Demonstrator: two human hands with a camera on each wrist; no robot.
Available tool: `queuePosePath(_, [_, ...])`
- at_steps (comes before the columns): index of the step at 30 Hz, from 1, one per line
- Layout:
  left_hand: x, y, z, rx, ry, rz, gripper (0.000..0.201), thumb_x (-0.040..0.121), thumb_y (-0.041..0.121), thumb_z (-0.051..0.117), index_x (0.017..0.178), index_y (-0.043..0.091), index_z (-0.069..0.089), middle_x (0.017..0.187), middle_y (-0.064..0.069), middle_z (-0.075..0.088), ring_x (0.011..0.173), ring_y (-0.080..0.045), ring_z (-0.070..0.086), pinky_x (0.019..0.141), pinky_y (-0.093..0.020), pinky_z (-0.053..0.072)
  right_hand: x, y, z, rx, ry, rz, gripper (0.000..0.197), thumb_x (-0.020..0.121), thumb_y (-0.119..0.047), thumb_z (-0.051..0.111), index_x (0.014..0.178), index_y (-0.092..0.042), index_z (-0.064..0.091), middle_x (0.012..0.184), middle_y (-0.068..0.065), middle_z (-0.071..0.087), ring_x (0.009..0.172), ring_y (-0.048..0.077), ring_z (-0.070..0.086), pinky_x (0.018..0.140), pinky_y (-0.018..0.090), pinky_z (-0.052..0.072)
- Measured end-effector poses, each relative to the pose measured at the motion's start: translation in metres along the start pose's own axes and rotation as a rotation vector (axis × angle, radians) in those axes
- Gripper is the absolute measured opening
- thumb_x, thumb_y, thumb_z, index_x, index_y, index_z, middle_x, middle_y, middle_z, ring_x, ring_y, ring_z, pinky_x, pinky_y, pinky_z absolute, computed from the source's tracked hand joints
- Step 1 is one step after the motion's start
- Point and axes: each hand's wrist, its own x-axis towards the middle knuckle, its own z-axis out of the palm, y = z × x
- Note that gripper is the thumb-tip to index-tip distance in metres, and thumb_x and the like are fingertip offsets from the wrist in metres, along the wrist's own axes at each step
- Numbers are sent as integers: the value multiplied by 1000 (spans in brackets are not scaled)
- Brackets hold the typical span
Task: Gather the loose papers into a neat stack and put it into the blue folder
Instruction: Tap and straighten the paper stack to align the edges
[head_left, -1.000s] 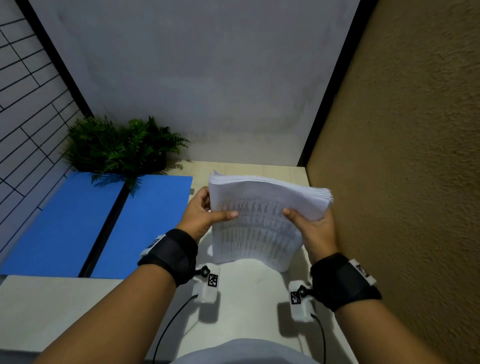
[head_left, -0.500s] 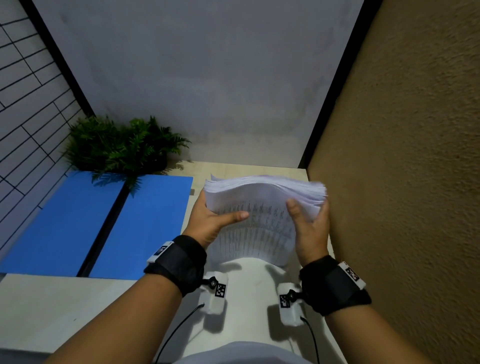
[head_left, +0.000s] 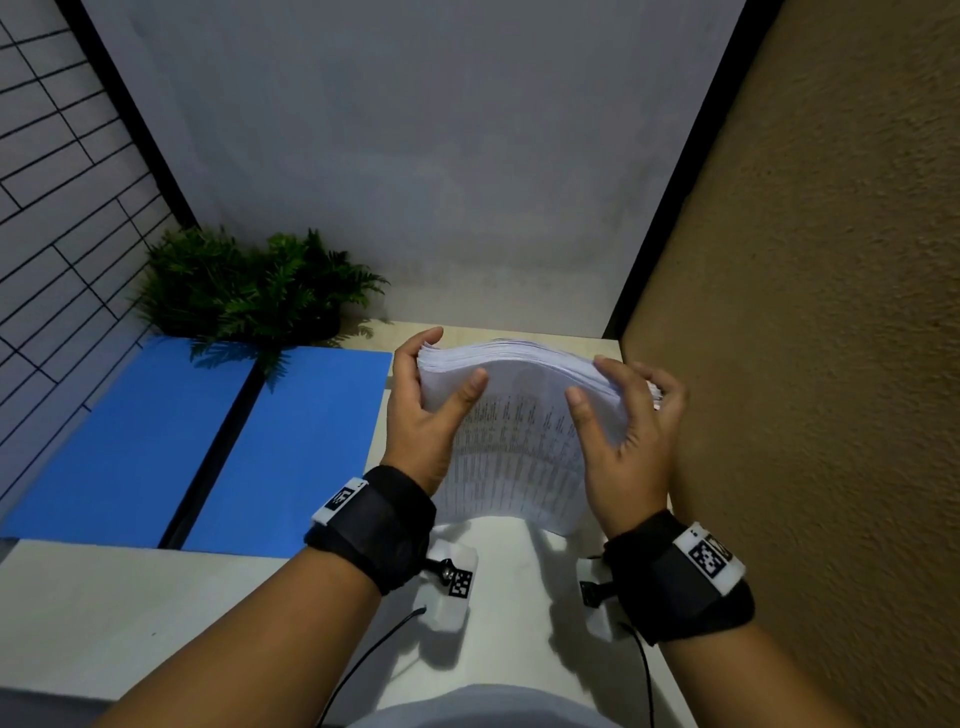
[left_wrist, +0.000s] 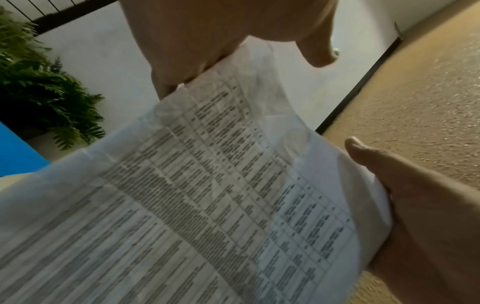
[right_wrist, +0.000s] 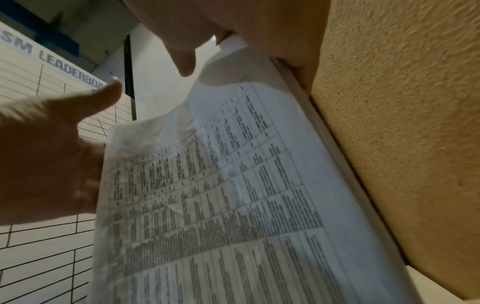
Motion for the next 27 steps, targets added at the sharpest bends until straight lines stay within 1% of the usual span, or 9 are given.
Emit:
queuePosePath(2, [1,7,7,24,95,29,45,75,63,66,112,37,56,120,2,58,109,-17,60,89,-32,54,-3,0,1,13,10,-20,37,86,-36,66,121,-28,59,124,-13,28,113,-24,34,85,2,39])
queuePosePath(4, [5,10,13,26,201,18,24,91,47,58,100,25,60,103,5,62,93,-7,59,81,-25,49,-4,0,2,34,4,-3,41,87,-35,66,126,-27,56,123,-11,30,113,-21,38,87,0,39])
queuePosePath(7, [11,14,16,0,267,-17,6,97,21,51,96,20,57,91,6,62,77,4,56,71,-21,42,-2,-2,0,21,15,61,43,84,-52,61,121,-33,53,121,-11,32,114,4,44,85,11,41])
queuePosePath(11, [8,12,14,60,182,31,19,98,37,47,115,29,49,108,2,65,102,-4,59,89,-27,46,1,-2,-4,32,25,128,48,81,-54,60,121,-30,49,119,-11,36,107,3,46,84,19,48])
queuePosePath(13, [3,5,9,61,85,16,51,85,52,61,126,28,45,117,1,59,107,-6,59,89,-28,50,-1,-4,-6,91,25,145,59,80,-50,66,130,-34,40,125,-12,39,116,7,48,91,28,51])
queuePosePath(16, [1,-9,-2,103,-5,-52,86,58,51,83,131,28,44,125,1,59,112,-14,61,89,-32,56,-2,8,-5,265,-8,233,82,73,-34,80,137,-38,29,126,-17,46,116,0,53,94,17,49])
queuePosePath(21, [-2,-18,-6,91,-80,-226,56,59,21,92,108,21,65,102,2,72,96,-15,68,77,-23,59,7,36,-2,499,-261,595,64,60,-5,88,118,-10,63,113,11,71,107,30,68,89,50,56])
queuePosePath(25, [4,-16,-12,70,-90,-247,44,65,4,87,104,7,68,91,0,73,78,-1,70,65,-16,55,7,42,-14,586,-309,589,53,56,4,84,106,-2,67,104,16,73,100,31,70,78,40,59])
queuePosePath(27, [6,-17,-18,89,-131,-282,43,66,1,85,105,10,69,96,-3,74,87,-5,72,67,-16,55,4,50,-18,561,-345,588,54,55,5,85,106,-6,69,104,15,73,103,31,69,80,40,59])
